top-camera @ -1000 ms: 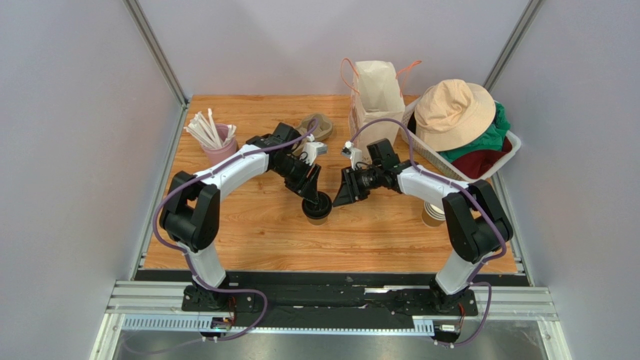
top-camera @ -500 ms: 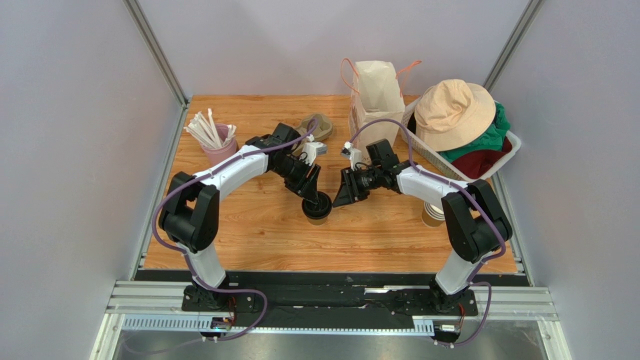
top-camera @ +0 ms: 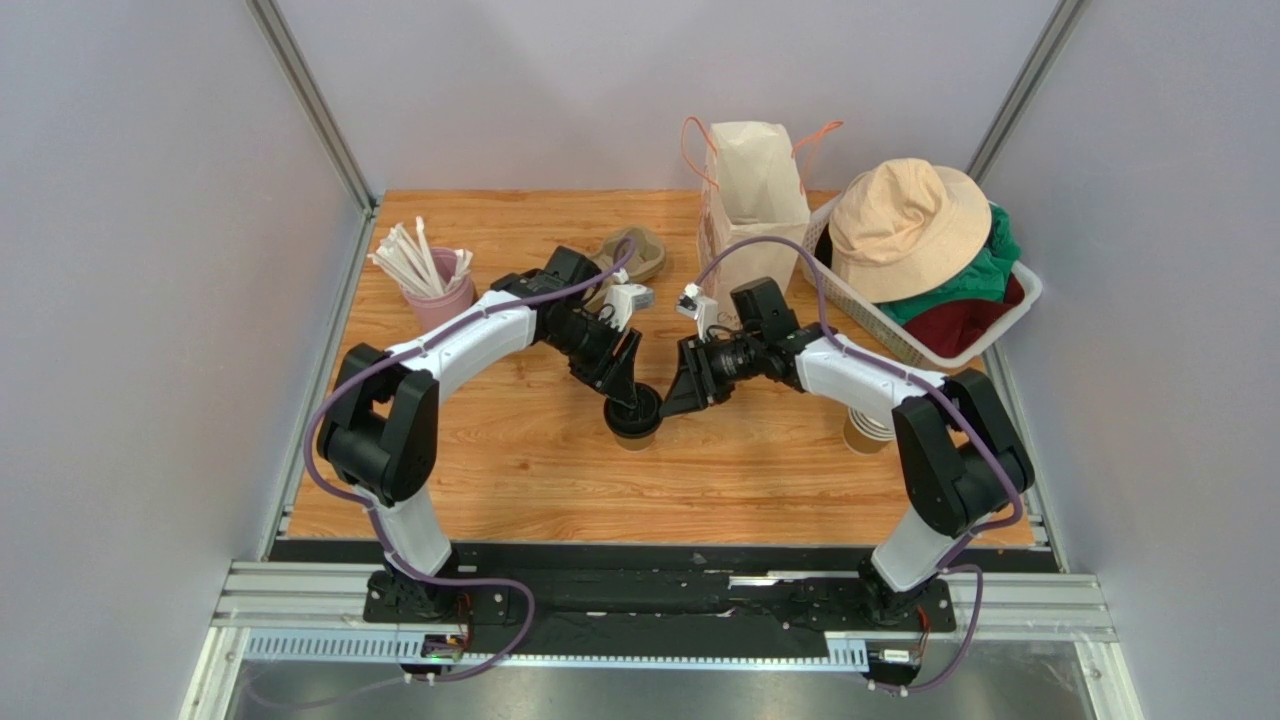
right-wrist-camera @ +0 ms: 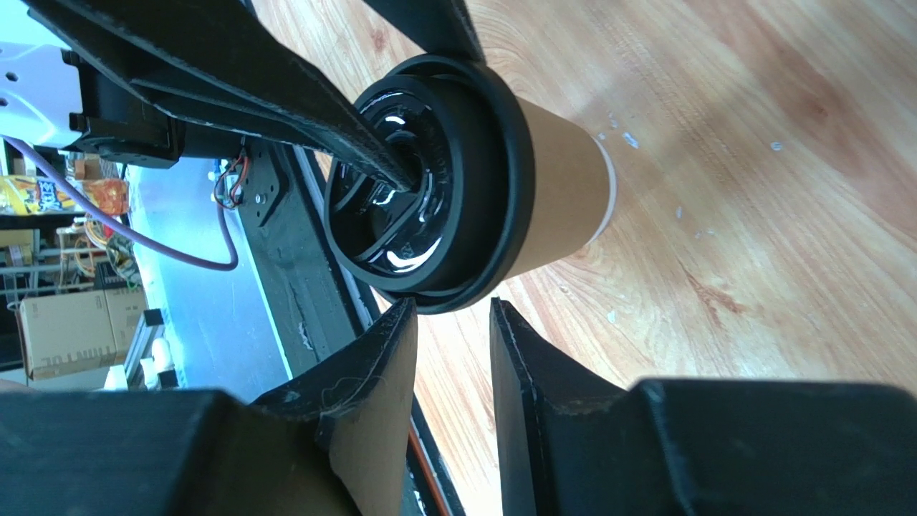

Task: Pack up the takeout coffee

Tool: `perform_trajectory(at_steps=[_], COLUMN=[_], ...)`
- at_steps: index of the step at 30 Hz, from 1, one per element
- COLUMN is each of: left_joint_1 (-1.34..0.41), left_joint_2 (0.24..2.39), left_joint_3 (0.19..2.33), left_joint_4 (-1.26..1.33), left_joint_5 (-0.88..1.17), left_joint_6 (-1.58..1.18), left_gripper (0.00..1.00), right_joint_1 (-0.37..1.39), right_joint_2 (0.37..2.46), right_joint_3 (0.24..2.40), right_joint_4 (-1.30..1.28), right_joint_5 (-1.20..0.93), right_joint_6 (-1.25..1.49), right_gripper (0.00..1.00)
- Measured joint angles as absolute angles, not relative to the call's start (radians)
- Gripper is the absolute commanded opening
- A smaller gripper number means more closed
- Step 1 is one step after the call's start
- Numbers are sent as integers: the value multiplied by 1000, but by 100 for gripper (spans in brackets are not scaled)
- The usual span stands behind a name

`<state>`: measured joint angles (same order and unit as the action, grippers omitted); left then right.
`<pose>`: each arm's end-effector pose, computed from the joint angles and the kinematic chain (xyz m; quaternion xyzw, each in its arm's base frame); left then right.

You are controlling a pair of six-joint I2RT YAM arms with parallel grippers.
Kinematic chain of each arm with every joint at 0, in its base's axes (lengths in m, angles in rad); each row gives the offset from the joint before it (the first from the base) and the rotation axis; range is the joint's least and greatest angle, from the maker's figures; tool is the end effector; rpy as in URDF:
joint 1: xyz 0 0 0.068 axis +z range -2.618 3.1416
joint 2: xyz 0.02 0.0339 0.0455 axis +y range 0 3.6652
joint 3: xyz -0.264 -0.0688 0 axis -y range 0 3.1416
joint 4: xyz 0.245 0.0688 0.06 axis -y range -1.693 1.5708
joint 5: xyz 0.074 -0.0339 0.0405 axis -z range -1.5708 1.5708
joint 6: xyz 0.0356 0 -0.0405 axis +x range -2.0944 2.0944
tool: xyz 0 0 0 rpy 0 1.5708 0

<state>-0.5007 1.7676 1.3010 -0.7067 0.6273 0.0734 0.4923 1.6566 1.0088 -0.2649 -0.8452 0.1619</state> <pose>0.3033 -0.1898 0.2210 0.3224 0.8771 -0.3354 0.1194 0.2817 0.1813 0.1993 -0.2727 0.8296 0.4622 0.1544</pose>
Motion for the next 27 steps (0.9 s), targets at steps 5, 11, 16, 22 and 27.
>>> perform_trajectory(at_steps=[5, 11, 16, 22, 27], left_joint_1=[-501, -501, -501, -501, -501], left_joint_2=[1767, 1767, 1767, 1767, 1767], left_joint_3=[1301, 1300, 1299, 1299, 1299], left_joint_4=[-707, -706, -705, -705, -706], left_joint_5=[627, 627, 625, 625, 625], left_joint_6=[73, 73, 73, 74, 74], left_gripper=[50, 50, 50, 48, 48], right_joint_1=[509, 530, 561, 590, 599], right_joint_2=[1655, 1672, 1672, 1673, 1670], right_joint_3=[1009, 1009, 1009, 1020, 1020], right_joint_4=[-264, -280, -308, -362, -378], right_joint_5=[-847, -829, -804, -733, -673], right_joint_6=[160, 133, 97, 65, 20], right_gripper=[35, 34, 34, 34, 37])
